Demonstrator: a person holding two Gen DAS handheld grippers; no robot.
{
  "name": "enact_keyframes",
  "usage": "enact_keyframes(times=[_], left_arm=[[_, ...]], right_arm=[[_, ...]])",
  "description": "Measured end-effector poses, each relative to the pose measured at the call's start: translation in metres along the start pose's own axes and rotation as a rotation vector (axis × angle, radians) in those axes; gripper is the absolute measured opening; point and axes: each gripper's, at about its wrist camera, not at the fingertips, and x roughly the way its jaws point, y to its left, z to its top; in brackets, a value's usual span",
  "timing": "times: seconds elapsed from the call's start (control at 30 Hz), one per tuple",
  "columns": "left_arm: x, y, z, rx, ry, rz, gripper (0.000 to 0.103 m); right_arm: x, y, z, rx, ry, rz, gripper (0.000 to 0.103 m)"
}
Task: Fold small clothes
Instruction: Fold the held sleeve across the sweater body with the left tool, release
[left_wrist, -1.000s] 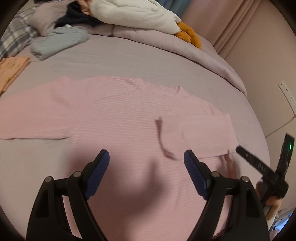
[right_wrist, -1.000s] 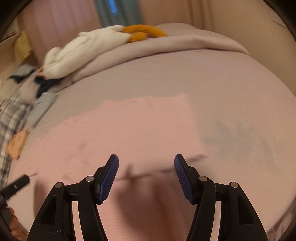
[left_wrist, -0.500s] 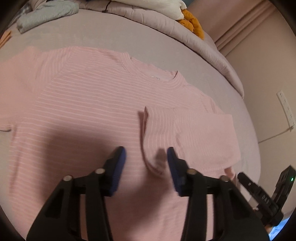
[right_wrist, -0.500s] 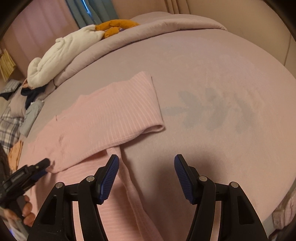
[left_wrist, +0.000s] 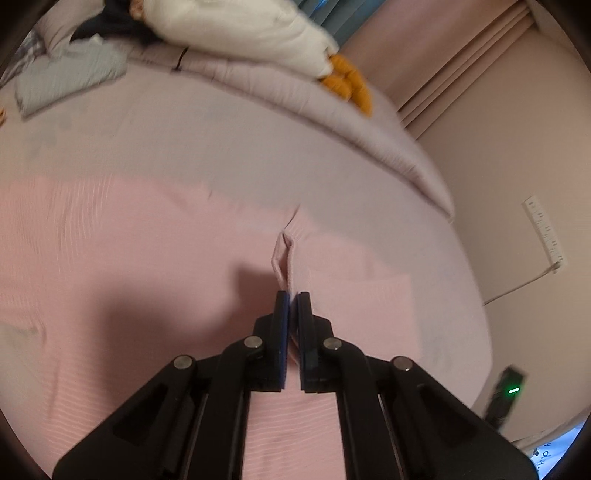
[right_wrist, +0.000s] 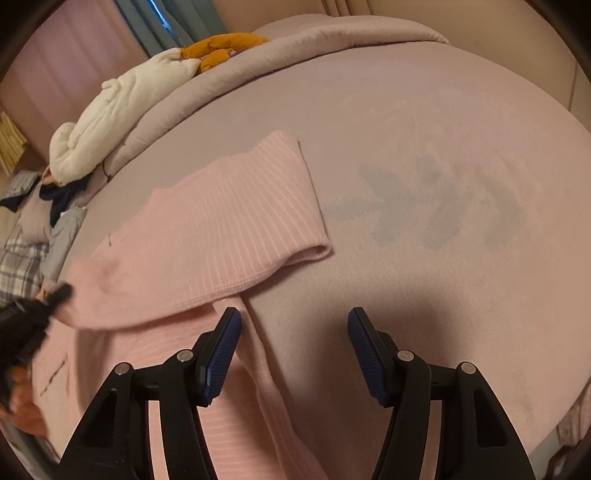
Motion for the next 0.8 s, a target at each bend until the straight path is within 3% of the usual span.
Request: enact_keyframes(times=[0.1, 0.27, 0.47, 0.8], left_arm=[[-0.024, -0.013, 0.014, 0.047, -0.067, -0.01, 0.003], [-0.055, -0.014, 0.032, 0.076, -0.153, 0.035, 0.003], [-0.082, 0.016, 0.045, 0.021, -0.188, 0.068, 0.003], [-0.096, 0.042, 0.055, 0.022, -0.225, 0.181, 0.003]], right_arm=[[0.0, -0.001, 0.0, 0.005, 0.0, 0.001, 0.062], [-0.001, 0.0, -0.004, 0.002, 0.001, 0.001, 0.062], [0.002, 0.004, -0.006, -0.009, 0.004, 0.002, 0.062], [0.007, 0.011, -0.004, -0.032, 0.018, -0.014, 0.062]])
